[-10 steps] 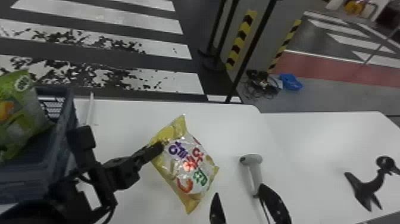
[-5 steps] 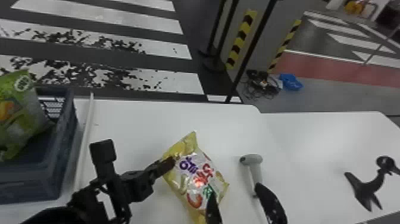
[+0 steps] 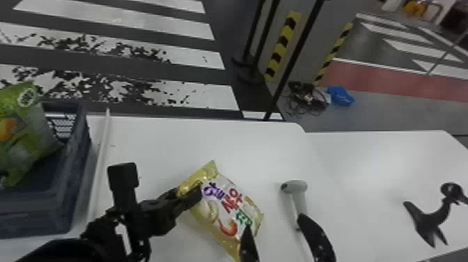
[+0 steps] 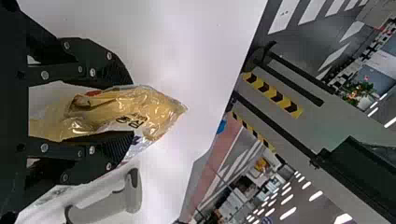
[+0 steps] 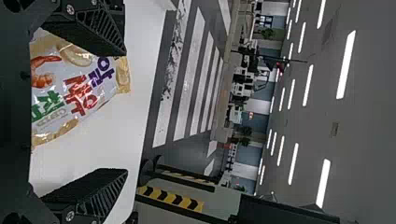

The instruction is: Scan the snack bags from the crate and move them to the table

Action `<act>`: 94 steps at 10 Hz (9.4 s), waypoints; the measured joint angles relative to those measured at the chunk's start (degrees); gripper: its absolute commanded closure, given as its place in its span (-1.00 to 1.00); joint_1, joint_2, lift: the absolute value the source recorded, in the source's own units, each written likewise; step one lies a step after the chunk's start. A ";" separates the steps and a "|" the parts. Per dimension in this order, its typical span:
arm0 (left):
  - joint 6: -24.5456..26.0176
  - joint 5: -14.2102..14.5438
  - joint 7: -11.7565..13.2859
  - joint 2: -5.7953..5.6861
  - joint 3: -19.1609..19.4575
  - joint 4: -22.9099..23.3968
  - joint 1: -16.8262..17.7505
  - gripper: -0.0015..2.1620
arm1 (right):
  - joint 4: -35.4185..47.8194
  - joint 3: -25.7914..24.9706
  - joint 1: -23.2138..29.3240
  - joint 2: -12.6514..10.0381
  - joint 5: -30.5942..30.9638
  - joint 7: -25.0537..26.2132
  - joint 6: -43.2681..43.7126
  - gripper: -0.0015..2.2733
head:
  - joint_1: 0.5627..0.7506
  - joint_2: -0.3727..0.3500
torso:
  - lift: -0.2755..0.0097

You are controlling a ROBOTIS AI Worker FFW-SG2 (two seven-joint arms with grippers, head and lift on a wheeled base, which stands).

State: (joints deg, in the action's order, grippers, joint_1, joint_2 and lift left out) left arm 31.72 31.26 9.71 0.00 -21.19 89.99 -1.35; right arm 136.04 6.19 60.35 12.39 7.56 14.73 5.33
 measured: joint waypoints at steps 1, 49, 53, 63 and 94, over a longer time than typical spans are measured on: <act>-0.14 -4.24 -2.16 0.00 -0.87 1.27 0.03 -0.97 | 0.03 0.12 0.16 0.00 0.09 0.00 0.27 -0.90 | 0.41 -0.94 | 0.27; -19.98 -11.38 -7.62 -13.70 25.60 42.31 -35.98 -0.97 | -19.16 19.96 -21.85 16.39 33.77 -5.34 -28.00 -0.85 | 0.41 0.36 | 0.27; -19.98 -10.78 -7.42 -13.71 25.98 42.33 -35.85 -0.97 | -21.10 20.52 -24.98 16.82 33.74 -5.77 -30.23 -0.85 | 0.41 0.31 | 0.27; -19.98 -9.32 -5.95 -13.61 26.29 40.05 -34.27 -0.97 | -22.46 21.09 -28.09 18.28 34.67 -7.97 -37.16 0.66 | 0.41 0.14 | 0.27; -19.46 -8.94 -4.75 -13.94 24.98 35.44 -31.79 -0.97 | -24.01 -39.18 -34.99 -6.36 -71.55 -26.13 -70.11 0.27 | 0.41 -0.12 | 0.27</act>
State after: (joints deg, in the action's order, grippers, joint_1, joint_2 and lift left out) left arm 12.26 22.31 4.97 -13.94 3.78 125.44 -33.14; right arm 112.02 -32.99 25.37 6.03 -63.99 -11.41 -64.78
